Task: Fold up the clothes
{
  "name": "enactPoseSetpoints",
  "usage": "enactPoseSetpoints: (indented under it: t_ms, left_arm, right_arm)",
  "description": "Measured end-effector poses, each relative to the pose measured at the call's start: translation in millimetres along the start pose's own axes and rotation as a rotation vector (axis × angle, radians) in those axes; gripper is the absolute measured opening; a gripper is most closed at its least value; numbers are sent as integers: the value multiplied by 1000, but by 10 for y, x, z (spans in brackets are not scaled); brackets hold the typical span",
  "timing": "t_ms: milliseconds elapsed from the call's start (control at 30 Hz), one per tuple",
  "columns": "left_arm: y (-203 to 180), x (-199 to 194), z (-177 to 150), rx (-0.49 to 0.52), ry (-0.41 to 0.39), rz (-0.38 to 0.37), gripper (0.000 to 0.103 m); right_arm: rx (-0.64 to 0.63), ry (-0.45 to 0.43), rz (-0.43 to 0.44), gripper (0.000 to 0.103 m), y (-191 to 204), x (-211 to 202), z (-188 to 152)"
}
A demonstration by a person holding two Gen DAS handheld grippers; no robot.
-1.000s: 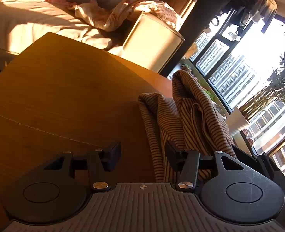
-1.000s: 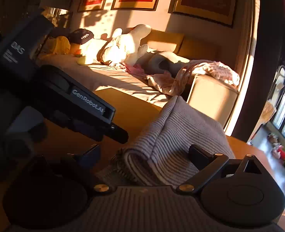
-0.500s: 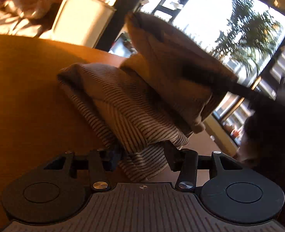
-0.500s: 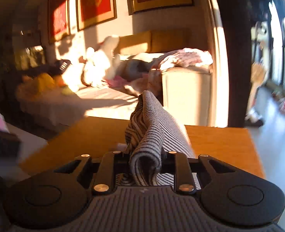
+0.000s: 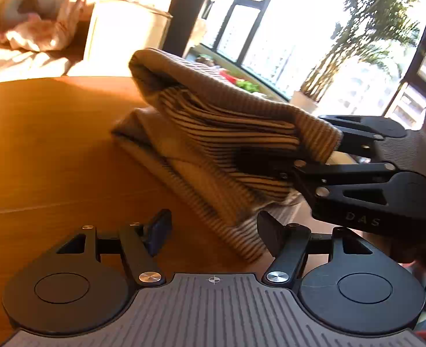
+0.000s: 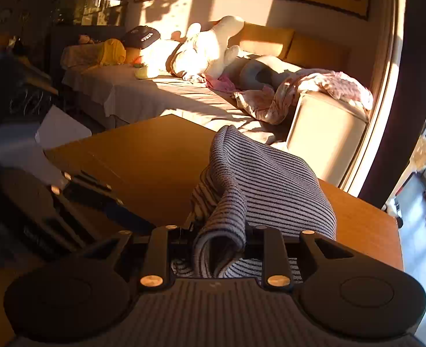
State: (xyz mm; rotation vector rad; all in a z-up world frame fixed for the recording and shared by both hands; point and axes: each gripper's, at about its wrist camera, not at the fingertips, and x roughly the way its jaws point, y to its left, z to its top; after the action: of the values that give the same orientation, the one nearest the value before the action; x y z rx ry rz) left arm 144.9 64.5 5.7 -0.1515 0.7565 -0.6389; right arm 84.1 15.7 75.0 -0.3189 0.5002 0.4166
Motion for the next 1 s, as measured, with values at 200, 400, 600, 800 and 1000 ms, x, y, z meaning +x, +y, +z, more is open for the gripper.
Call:
enactPoseSetpoints:
  t_ms: [200,400,600,800,1000]
  left_arm:
    - [119,-232,162,-95,-80,57,70]
    - [-21,-441,470,-89,-223,-19,63]
    - [-105,-133,692,-95,-170,-105,63]
    - [-2,61,694,-119,-118,-115,63]
    - [89,111,712,-130,-112,-124,62]
  right_arm:
    - [-127,-23,-50,36,242,-6,-144]
    - [-275,-34,-121,39,501,-17,-265]
    - [-400,-29,-176,39,668,-84,-352]
    - [-330,-52,-56,66,592,-449,-291]
    - [-113,-129,105,70,400,-835,-87]
